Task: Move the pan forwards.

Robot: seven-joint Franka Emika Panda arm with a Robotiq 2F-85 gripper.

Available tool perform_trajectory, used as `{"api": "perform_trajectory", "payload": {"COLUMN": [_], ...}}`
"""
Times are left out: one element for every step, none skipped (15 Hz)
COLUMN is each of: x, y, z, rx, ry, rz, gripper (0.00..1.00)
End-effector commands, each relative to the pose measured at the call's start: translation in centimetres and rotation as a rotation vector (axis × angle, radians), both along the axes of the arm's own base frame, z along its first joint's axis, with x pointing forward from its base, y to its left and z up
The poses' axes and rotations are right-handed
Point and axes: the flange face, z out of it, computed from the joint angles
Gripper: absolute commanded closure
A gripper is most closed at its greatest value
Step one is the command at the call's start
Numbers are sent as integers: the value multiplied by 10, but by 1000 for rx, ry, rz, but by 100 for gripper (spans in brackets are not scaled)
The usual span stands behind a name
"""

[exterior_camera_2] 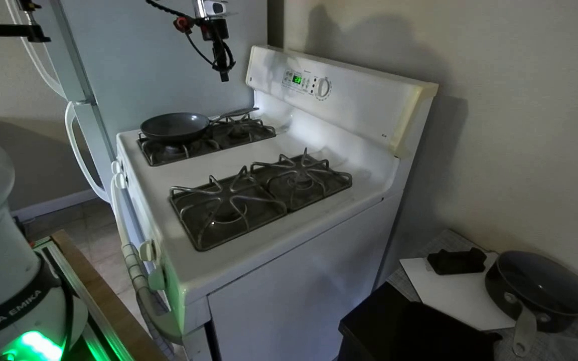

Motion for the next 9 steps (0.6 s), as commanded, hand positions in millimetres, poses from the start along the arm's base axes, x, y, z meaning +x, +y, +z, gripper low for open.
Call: {"api": "perform_trajectory", "payload": {"x": [-33, -39, -18, -24, -29, -32, -33, -34, -34], "y": [-13, -16, -8, -10, -11, -12, -13, -13, -13], "z": [26, 31, 28, 33, 37, 38, 38, 36, 34], "rx": [44, 45, 13, 16, 17, 16, 16, 16, 16], "ry": [-29, -20, -20, -21, -21, -20, -20, -19, -19], "rz": [30, 51, 20, 30, 35, 36, 38, 40, 41], "gripper": [0, 0, 0, 0, 0, 0, 0, 0, 0]}}
